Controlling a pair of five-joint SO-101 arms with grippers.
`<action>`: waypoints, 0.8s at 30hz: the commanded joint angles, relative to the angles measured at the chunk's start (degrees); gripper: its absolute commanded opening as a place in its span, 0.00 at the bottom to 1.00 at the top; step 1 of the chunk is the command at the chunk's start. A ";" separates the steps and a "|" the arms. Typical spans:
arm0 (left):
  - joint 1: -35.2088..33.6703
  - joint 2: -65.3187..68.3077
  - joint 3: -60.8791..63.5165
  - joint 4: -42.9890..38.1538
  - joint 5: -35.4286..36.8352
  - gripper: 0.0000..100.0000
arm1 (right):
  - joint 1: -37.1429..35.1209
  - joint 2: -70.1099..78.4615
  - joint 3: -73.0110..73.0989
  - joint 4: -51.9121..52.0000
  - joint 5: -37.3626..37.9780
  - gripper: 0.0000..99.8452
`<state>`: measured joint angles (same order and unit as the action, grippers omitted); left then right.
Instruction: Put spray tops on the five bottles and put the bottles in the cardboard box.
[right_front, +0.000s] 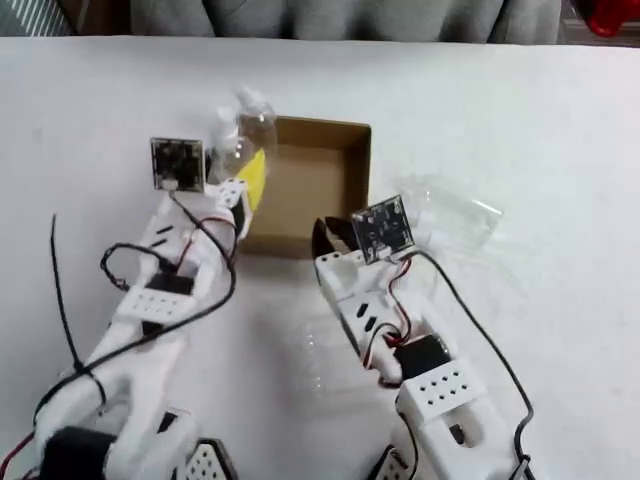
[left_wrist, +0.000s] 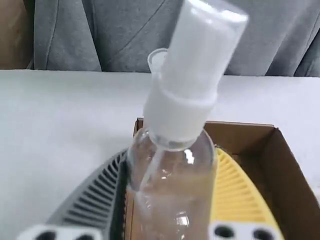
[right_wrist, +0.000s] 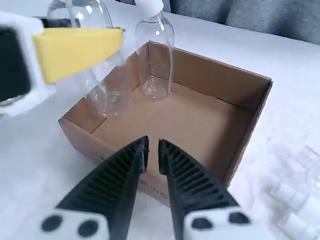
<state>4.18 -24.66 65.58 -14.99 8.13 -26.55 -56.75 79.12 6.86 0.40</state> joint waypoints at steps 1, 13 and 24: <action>-0.40 4.62 -6.51 -2.02 0.62 0.02 | 0.22 -0.66 -3.34 0.40 -0.18 0.02; -0.40 12.70 -7.03 -11.16 0.62 0.02 | 0.22 -0.66 -3.25 0.40 -0.09 0.02; 0.04 19.65 -7.56 -17.85 -5.10 0.02 | 0.13 -0.57 -3.25 0.40 -0.09 0.02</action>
<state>4.18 -5.85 62.15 -29.14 5.93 -26.55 -56.75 79.12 6.86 0.40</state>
